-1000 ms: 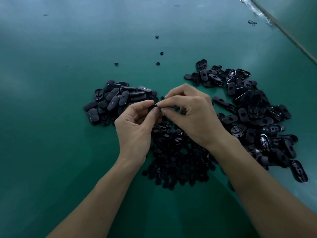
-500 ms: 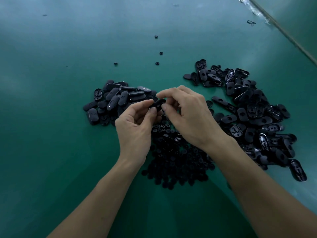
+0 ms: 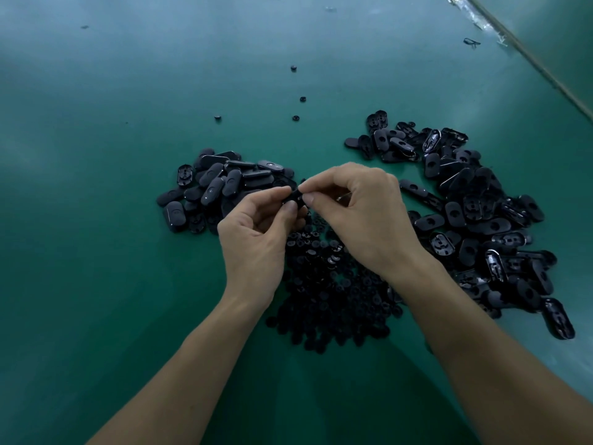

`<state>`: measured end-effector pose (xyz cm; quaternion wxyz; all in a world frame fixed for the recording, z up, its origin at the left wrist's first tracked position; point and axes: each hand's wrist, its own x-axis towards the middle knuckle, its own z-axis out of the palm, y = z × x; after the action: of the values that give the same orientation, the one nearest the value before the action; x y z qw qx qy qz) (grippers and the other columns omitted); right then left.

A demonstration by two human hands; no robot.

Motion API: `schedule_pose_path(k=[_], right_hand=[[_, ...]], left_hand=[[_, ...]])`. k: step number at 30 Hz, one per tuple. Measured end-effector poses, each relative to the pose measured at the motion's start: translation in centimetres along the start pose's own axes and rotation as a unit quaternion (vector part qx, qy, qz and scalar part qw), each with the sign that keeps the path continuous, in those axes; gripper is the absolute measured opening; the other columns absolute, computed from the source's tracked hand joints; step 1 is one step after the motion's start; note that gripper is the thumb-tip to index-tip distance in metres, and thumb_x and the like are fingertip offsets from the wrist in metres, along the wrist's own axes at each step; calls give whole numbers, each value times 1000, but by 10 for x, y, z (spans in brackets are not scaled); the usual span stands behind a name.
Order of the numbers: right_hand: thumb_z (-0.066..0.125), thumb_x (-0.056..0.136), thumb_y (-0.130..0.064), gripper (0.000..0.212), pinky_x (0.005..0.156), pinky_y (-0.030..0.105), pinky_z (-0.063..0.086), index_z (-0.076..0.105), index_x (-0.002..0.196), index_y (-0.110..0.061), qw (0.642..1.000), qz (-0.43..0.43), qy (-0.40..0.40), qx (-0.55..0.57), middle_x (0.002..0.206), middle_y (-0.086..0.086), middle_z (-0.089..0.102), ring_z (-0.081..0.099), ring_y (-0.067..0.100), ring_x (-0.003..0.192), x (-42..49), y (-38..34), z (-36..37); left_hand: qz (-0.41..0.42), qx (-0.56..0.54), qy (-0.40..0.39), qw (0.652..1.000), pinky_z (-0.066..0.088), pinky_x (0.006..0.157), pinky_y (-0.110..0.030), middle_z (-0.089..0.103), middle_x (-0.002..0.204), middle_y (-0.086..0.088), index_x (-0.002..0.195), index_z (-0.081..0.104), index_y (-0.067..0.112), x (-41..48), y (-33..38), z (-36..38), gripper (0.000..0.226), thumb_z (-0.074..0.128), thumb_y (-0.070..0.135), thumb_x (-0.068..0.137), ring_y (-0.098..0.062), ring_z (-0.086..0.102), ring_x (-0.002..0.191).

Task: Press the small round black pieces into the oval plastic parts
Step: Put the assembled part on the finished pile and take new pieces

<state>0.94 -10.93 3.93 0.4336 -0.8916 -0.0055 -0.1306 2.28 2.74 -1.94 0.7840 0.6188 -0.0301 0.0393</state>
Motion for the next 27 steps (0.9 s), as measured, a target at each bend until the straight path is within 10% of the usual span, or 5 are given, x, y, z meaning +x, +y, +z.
schedule_pose_path(k=[27], right_hand=[[70, 89, -5, 14, 66, 2, 46, 77, 93, -16, 997, 61, 38, 40, 79, -13, 72, 66, -7, 73, -11, -1, 16]], left_hand=[[16, 41, -15, 999, 55, 77, -19, 77, 87, 6, 96, 72, 22, -1, 1, 0, 25, 71, -2, 88, -7, 72, 84]])
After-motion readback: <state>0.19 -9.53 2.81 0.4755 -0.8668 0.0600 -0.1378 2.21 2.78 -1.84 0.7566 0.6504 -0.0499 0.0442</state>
